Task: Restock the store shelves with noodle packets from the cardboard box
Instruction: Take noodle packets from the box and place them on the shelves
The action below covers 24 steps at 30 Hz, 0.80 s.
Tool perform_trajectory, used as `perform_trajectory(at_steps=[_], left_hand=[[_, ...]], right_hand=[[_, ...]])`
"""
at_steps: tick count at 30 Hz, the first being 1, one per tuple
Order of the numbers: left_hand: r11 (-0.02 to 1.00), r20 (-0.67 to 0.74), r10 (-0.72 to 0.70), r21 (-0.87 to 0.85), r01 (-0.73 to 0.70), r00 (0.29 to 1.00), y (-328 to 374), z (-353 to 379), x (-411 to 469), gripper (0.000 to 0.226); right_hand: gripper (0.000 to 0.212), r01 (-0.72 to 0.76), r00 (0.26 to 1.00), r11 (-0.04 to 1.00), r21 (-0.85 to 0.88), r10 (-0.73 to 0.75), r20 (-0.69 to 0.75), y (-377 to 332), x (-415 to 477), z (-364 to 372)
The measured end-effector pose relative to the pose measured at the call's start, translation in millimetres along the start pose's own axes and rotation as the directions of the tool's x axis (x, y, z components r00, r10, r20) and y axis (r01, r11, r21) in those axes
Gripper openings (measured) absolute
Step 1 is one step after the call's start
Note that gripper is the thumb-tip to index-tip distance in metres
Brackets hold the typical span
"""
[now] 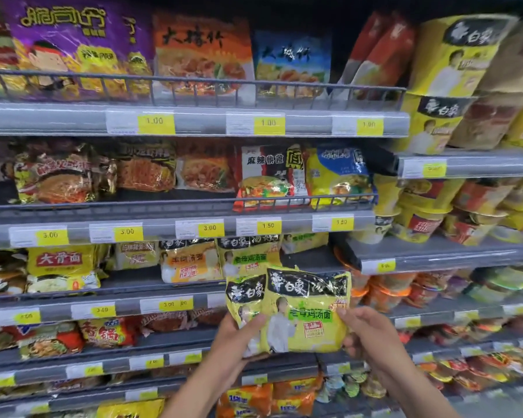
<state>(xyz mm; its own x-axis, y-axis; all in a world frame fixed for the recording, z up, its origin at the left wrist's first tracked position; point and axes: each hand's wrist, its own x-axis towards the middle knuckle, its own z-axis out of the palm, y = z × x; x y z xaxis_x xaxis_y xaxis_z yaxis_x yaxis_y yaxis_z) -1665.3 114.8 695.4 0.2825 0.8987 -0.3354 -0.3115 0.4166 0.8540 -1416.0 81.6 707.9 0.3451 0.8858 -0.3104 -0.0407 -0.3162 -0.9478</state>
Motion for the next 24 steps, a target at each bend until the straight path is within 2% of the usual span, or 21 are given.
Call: perform_trajectory(at_steps=[3, 7, 9, 12, 16, 22, 24], left_hand=[[0.998, -0.091, 0.036, 0.053, -0.032, 0.995, -9.1, 10.6, 10.5, 0.057], [0.999, -0.133, -0.049, 0.003, 0.049, 0.99, -13.9, 21.4, 20.9, 0.04], [0.998, -0.165, -0.056, -0.005, 0.055, 0.985, -15.2, 20.8, 25.4, 0.039], [0.998, -0.173, -0.07, -0.007, 0.07, 0.982, -13.9, 20.1, 27.8, 0.032], [0.997, -0.193, -0.072, -0.026, 0.068, 0.979, -16.0, 20.3, 28.3, 0.029], [0.995, -0.221, -0.099, -0.048, 0.09, 0.97, -15.6, 12.3, 24.2, 0.032], [0.993, -0.248, -0.112, -0.076, 0.096, 0.962, -16.9, 10.7, 22.8, 0.042]], right_hand=[[0.016, 0.002, 1.0, 0.997, 0.082, -0.003, 0.006, -1.9, 20.4, -14.0], [0.015, 0.03, 0.999, 0.987, 0.156, -0.027, -0.02, -10.7, 37.6, -23.2], [0.016, 0.077, 0.996, 0.975, 0.208, -0.066, -0.056, -17.9, 44.7, -25.8], [0.015, 0.17, 0.98, 0.935, 0.31, -0.128, -0.153, -32.8, 55.3, -26.1], [0.011, 0.254, 0.949, 0.908, 0.333, -0.169, -0.265, -48.2, 75.9, -20.3], [0.008, 0.304, 0.931, 0.879, 0.366, -0.193, -0.31, -42.9, 102.3, -10.6], [0.01, 0.307, 0.933, 0.878, 0.366, -0.203, -0.297, -36.6, 110.6, -3.6]])
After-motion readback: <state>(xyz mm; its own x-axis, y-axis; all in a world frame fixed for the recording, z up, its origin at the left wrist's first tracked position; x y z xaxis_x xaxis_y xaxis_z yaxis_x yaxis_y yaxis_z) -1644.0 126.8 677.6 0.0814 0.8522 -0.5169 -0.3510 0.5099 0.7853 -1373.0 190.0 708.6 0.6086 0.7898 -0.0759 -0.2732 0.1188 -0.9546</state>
